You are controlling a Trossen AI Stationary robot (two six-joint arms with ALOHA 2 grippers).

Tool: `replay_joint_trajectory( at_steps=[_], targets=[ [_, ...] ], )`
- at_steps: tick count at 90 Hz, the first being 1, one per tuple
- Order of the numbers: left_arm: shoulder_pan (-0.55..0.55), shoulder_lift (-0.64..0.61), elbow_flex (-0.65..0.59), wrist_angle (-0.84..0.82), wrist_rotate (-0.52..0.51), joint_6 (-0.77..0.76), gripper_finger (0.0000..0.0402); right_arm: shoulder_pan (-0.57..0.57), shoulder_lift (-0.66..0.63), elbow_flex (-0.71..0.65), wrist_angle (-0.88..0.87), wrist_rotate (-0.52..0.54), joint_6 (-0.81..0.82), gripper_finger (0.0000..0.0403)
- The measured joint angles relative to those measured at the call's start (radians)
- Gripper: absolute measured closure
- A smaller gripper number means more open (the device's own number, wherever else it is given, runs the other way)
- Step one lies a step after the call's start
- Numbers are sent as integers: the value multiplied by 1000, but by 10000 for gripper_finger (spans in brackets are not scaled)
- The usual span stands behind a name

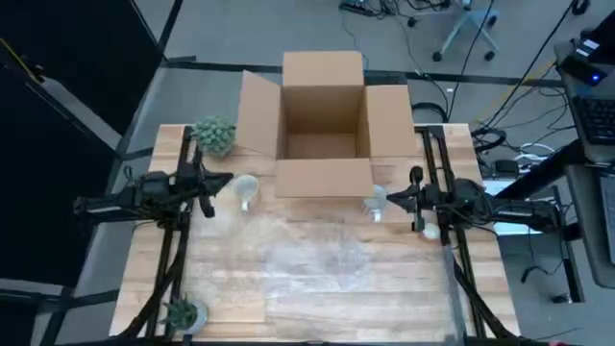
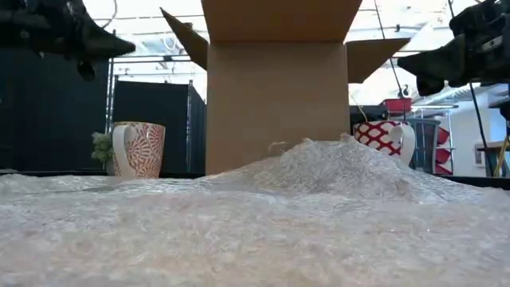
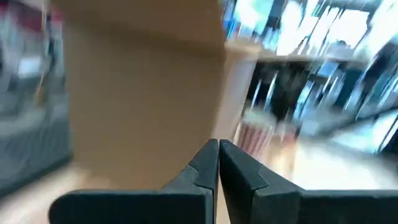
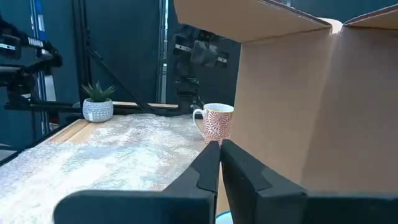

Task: Wrap mug
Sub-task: Put the orange mug on the bubble wrap

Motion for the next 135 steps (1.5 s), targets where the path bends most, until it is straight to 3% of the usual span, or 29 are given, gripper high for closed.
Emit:
replay_joint_trajectory(
  at_steps=[25, 50, 71, 88, 104, 117, 135],
  targets=[
    [15, 435, 464, -524, -138, 91, 401, 0, 0, 0, 0, 0, 0, 399],
    [78, 681, 671, -735, -133, 83, 385, 0, 0, 0, 0, 0, 0, 399],
    [191, 801, 679, -793, 98, 41, 283, 0, 0, 0, 0, 0, 0, 399],
    [261, 870, 657, -793, 92, 32, 215, 0, 0, 0, 0, 0, 0, 399],
    [271, 850, 651, -807, 93, -24, 206, 0, 0, 0, 0, 0, 0, 399],
    [188, 771, 632, -857, 92, -171, 205, 0, 0, 0, 0, 0, 0, 399],
    [74, 595, 460, -857, -7, -404, 217, 0, 0, 0, 0, 0, 0, 399]
  ],
)
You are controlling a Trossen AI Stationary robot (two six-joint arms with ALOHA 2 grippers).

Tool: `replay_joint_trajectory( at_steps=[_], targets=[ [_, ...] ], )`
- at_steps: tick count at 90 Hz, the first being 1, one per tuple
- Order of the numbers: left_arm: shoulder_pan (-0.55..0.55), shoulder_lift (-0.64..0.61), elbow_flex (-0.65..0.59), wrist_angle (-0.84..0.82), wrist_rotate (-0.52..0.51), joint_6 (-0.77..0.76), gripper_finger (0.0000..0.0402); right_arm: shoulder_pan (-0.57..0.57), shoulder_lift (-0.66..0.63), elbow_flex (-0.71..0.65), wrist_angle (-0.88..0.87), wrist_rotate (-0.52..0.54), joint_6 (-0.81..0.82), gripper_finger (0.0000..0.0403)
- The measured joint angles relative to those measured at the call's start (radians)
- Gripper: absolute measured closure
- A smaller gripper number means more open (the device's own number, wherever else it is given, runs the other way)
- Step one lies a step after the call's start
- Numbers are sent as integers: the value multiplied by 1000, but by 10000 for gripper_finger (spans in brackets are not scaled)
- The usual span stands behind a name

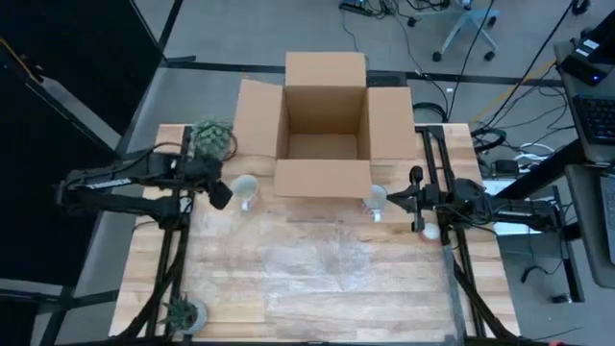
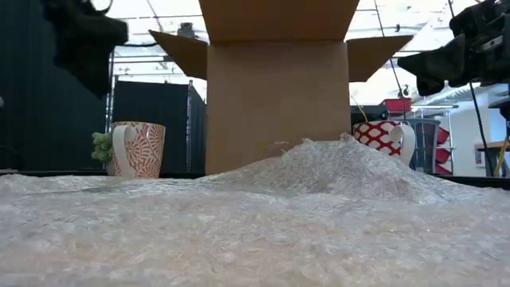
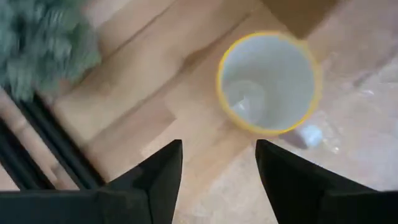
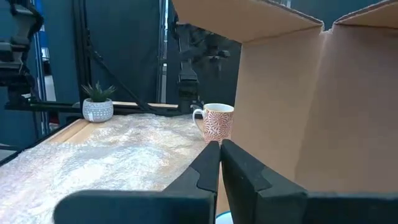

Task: Wrap mug
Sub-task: Put the orange mug on the bubble wrap

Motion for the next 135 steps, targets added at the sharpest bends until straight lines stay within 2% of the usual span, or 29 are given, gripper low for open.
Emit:
replay_joint_trajectory(
  at_steps=[11, 23, 31, 42, 55, 72, 81, 88, 94, 104, 108, 135],
  targets=[
    [18, -62, -116, 155, 2, -5, 232, 0, 0, 0, 0, 0, 0, 399],
    [74, -51, -175, 252, -10, 92, 243, 0, 0, 0, 0, 0, 0, 399],
    [121, -5, -173, 327, -8, 167, 246, 0, 0, 0, 0, 0, 0, 399],
    [183, 67, -172, 423, 65, 225, 247, 0, 0, 0, 0, 0, 0, 399],
    [252, 169, -171, 432, 144, 307, 247, 0, 0, 0, 0, 0, 0, 399],
    [305, 299, -171, 525, 236, 396, 247, 0, 0, 0, 0, 0, 0, 399],
    [320, 371, -171, 527, 281, 416, 249, 0, 0, 0, 0, 0, 0, 399],
    [318, 414, -171, 523, 298, 418, 265, 0, 0, 0, 0, 0, 0, 399],
    [307, 434, -171, 520, 297, 430, 296, 0, 0, 0, 0, 0, 0, 399],
    [289, 439, -154, 494, 299, 444, 371, 0, 0, 0, 0, 0, 0, 399],
    [282, 435, -142, 474, 301, 442, 387, 0, 0, 0, 0, 0, 0, 399],
    [167, 343, 48, 317, 295, 418, 396, 0, 0, 0, 1, 0, 0, 399]
  ],
)
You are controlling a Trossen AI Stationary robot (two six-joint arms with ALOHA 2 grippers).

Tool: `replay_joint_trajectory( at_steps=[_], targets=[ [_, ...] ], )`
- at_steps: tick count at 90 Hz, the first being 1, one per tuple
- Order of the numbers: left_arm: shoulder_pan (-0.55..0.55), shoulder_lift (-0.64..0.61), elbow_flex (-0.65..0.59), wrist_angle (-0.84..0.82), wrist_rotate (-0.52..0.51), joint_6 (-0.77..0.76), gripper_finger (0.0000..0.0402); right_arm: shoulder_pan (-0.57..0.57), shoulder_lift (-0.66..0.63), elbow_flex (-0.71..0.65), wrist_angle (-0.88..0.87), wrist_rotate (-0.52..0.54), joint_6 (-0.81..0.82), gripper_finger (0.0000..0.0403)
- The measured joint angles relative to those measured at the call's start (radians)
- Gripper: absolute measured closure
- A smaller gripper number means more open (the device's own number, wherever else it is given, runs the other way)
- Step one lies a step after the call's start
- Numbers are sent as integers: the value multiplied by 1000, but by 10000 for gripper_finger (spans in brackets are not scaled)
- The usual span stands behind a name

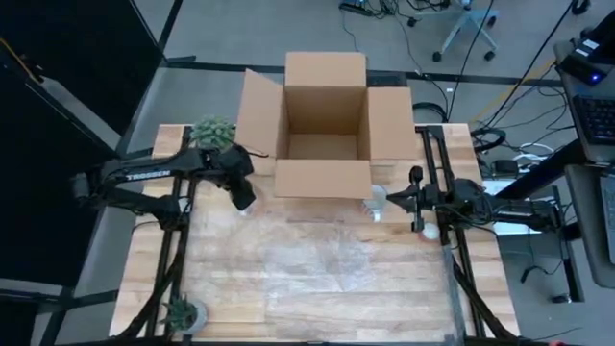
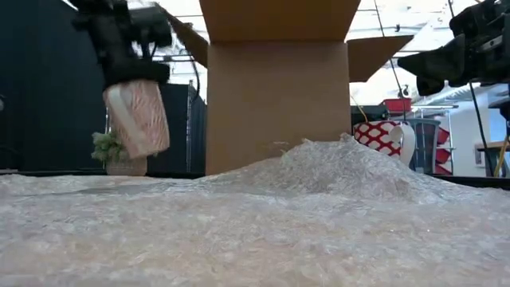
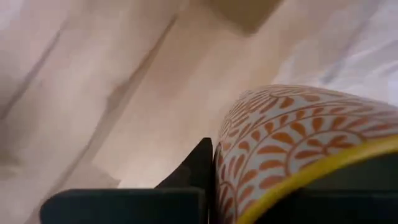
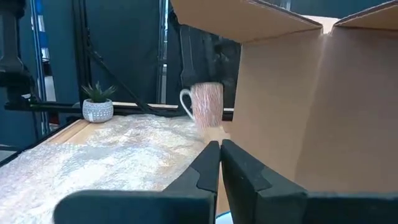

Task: Wrap mug
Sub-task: Put the orange mug on the bubble wrap

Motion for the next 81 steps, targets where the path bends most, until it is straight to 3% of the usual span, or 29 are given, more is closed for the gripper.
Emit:
replay_joint_trajectory(
  at_steps=[21, 40, 57, 81],
  targets=[
    [-218, -11, 100, -124, 14, -92, 397, 0, 0, 0, 0, 0, 0, 399],
    [-408, 102, 101, -102, -46, -211, 397, 0, 0, 0, 0, 0, 0, 399],
    [-469, 284, 113, -3, -60, -216, 398, 0, 0, 0, 0, 0, 0, 399],
    [-493, 458, 192, 4, -22, -163, 398, 0, 0, 0, 0, 0, 0, 399]
  ],
)
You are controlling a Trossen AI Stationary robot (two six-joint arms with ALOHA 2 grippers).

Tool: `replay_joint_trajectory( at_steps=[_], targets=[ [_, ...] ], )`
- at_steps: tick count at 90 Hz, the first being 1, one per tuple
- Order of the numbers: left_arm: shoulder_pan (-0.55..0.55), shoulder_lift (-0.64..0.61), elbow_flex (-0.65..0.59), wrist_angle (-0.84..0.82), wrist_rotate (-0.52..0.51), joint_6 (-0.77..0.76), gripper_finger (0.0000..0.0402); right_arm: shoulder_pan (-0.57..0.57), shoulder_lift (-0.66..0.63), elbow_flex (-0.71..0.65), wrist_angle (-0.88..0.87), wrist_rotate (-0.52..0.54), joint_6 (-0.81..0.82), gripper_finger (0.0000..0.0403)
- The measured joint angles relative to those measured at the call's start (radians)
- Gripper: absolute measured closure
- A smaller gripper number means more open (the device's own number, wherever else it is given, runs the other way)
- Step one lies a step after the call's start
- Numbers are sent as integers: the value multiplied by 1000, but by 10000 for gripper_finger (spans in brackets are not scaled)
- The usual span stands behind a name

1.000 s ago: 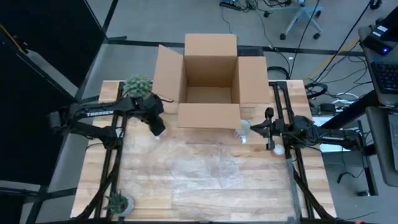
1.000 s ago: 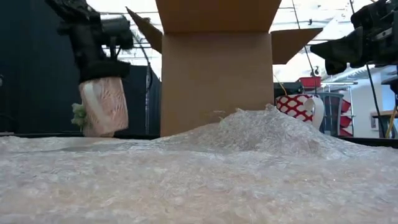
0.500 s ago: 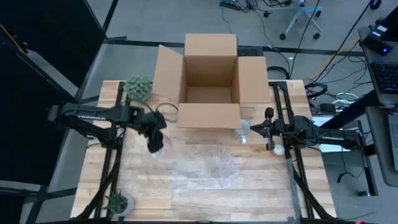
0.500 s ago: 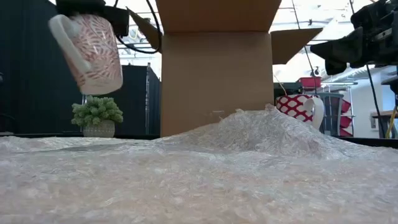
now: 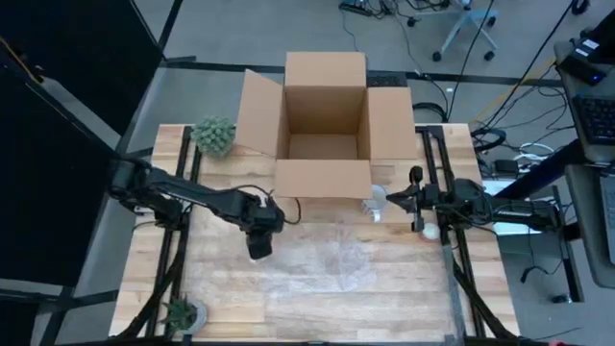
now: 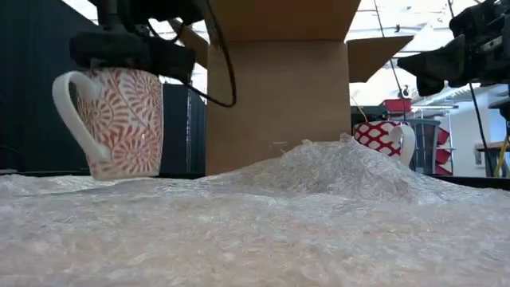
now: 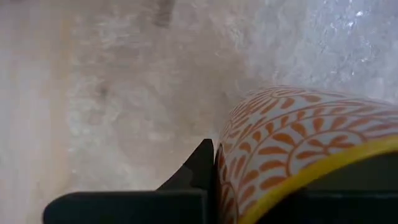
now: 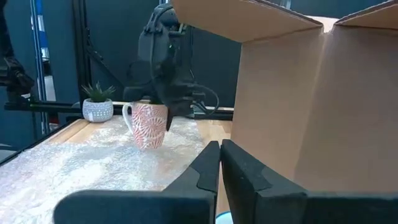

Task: Wrap mug
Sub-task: Put the orange mug on the bubble wrap

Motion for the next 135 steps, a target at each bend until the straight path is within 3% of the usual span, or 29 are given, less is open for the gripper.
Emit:
replay_joint_trajectory(
  at_steps=[16, 60, 109, 120, 129, 135],
  targets=[
    [1, 59, 4, 86, 31, 13, 389, 0, 0, 0, 0, 0, 0, 399],
    [1, 55, 38, 118, 72, -5, 260, 0, 0, 0, 0, 0, 0, 399],
    [-7, 54, 74, 93, 67, 21, 250, 0, 0, 0, 14, 0, 2, 399],
    [-7, 54, 74, 94, 66, 21, 250, 9, 0, 0, 68, 0, 324, 399],
    [-5, 54, 74, 101, 57, 21, 250, 7, 3, 0, 208, 123, 545, 399],
    [-4, 54, 74, 100, 48, 7, 250, 7, 7, 0, 340, 111, 640, 399]
  ],
)
